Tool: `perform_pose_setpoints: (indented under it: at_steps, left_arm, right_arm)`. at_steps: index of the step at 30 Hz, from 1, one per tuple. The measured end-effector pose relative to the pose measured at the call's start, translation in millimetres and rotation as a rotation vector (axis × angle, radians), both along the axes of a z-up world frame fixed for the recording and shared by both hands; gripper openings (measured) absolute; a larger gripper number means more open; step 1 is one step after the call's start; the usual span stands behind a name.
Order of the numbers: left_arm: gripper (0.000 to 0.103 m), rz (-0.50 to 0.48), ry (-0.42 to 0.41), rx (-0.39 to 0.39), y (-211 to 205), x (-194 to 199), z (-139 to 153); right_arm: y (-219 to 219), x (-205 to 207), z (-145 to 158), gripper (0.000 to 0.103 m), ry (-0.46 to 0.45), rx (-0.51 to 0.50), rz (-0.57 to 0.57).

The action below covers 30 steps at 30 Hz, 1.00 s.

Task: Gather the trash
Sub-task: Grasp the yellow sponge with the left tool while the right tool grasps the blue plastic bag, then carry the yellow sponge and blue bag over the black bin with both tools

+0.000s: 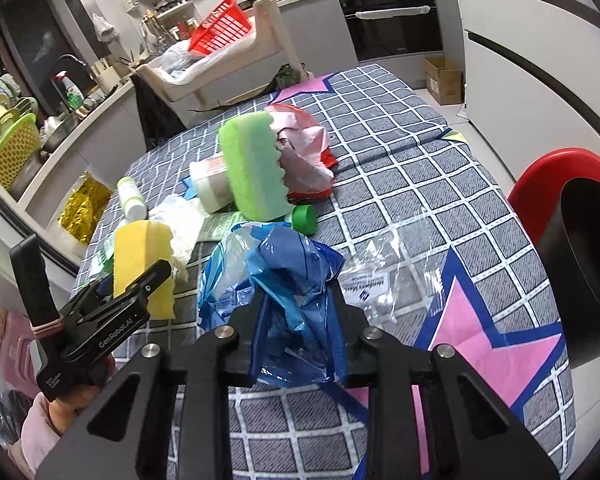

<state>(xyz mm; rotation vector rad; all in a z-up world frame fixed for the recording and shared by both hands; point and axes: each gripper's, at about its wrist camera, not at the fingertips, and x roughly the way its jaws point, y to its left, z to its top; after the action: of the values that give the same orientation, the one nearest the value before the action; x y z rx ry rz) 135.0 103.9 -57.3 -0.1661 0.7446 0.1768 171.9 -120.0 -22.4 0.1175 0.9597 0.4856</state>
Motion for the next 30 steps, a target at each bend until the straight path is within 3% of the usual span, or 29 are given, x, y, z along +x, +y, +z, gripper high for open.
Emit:
perform_pose_setpoints:
  at_steps: [13, 25, 30]
  left_arm:
    - [0.103, -0.166, -0.054, 0.021, -50, -26, 29]
    - [0.103, -0.370, -0.075, 0.002, -146, -9, 57]
    - [0.103, -0.448, -0.077, 0.030, -190, 3, 66]
  right_arm:
    - [-46, -34, 20, 0.028, -0.039, 0.071, -0.041]
    - [-141, -41, 30, 0.028, -0.074, 0.171, -0.207]
    - [-179, -41, 28, 0.028, -0.088, 0.192, -0.274]
